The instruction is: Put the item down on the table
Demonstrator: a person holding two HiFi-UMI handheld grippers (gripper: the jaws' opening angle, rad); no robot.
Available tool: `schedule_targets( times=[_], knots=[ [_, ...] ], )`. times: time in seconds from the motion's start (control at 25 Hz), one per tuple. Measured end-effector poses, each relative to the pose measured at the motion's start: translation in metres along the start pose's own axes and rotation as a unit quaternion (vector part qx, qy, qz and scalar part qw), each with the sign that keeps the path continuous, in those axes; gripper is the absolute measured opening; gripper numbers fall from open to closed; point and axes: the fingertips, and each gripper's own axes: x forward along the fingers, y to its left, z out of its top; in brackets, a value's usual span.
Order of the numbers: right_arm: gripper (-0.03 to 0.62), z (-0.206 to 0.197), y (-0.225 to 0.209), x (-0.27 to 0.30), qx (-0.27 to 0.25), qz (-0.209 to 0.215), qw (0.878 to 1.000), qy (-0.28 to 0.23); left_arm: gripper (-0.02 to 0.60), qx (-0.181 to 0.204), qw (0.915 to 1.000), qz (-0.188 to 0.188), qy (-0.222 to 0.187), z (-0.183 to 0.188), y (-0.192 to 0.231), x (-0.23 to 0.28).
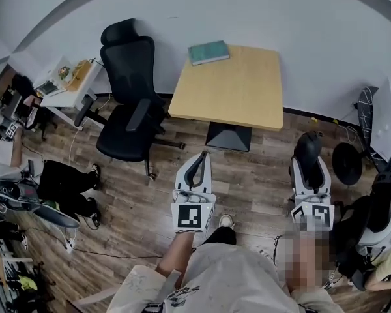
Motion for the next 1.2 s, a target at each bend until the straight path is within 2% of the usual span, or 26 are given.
schedule_targets(
  times=[0.16,0.32,0.44,0.76,1.04,1.2],
  knots=[
    [0.261,-0.005,0.012,0.038,-0.007,0.004,1.000,0.012,0.008,-0.008,0.9999,0.007,-0.009,-0.009,0.030,0.026],
    [0.261,-0.008,0.020,0.075,-0.008,0.009,1.000,0.025,0.008,-0.013,0.9998,0.008,0.015,-0.022,0.050,0.048],
    [0.261,-0.008,0.032,0.100,-0.014,0.013,0.999,0.029,0.008,-0.015,0.9997,0.014,0.011,-0.025,0.072,0.062],
    [0.261,-0.001,0.067,0.140,-0.037,0.032,0.998,0.037,0.008,-0.037,0.9986,0.033,0.021,-0.042,0.118,0.070],
    [0.261,0.000,0.088,0.163,-0.045,0.052,0.997,0.031,0.008,-0.032,0.9989,0.025,0.023,-0.048,0.129,0.074],
    [0.261,-0.008,0.086,0.175,-0.039,0.062,0.997,0.031,0.008,-0.036,0.9982,0.034,0.033,-0.056,0.129,0.085]
  ],
)
